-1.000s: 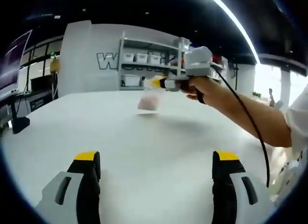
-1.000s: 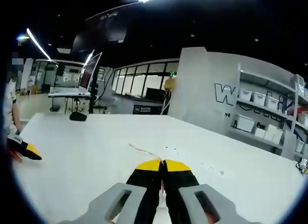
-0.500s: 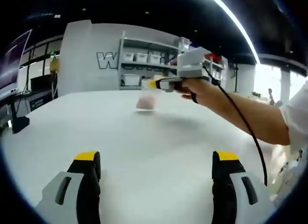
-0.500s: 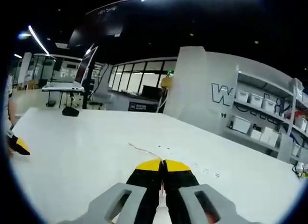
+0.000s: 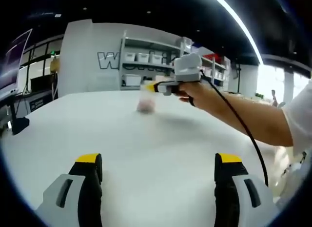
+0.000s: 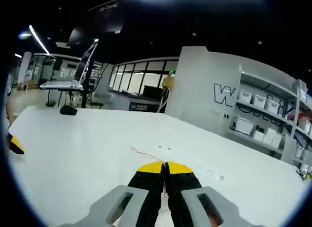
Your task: Open the resealable bag by pulling the two sides of the seal apart until the entire bag opening is separated and visibly accessible.
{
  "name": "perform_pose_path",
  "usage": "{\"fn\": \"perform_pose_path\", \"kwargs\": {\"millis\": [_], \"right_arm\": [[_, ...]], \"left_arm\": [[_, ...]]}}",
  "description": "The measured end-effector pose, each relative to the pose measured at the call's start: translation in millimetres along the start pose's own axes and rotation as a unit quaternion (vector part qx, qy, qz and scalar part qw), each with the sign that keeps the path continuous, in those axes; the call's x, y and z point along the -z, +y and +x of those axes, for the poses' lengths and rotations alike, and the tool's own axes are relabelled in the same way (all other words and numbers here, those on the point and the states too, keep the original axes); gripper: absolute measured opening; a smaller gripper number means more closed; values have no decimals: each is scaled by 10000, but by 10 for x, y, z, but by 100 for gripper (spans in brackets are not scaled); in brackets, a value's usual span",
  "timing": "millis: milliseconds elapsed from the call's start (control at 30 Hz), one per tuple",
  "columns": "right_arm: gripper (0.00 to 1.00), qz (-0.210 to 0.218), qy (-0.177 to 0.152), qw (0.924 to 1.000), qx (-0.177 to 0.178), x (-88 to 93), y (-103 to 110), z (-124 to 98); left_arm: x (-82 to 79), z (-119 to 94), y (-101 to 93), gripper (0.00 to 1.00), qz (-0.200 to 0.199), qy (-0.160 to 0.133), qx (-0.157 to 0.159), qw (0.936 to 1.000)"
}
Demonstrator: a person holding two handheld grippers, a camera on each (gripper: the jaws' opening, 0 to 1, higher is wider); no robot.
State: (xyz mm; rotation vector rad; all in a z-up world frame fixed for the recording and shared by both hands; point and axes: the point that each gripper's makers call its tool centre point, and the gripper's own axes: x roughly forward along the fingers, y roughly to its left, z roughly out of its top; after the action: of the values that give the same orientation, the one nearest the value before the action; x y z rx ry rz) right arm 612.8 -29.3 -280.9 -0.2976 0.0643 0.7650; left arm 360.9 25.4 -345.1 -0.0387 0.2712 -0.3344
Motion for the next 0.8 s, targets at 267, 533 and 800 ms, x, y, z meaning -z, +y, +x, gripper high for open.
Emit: {"fn": "perform_pose_path", "kwargs": {"millis": [267, 533, 800], "right_arm": [[0, 141, 166, 9997, -117, 143, 118, -68], [0, 325, 226, 9991, -119, 260, 222, -162], [6, 395, 241, 9989, -67, 281, 195, -203]], "left_arm": [[2, -2, -6, 94, -9, 1, 19, 10000], [21, 1, -12, 94, 30, 35, 7, 10000], [33, -4, -12, 94, 56, 70, -20, 10000]]}}
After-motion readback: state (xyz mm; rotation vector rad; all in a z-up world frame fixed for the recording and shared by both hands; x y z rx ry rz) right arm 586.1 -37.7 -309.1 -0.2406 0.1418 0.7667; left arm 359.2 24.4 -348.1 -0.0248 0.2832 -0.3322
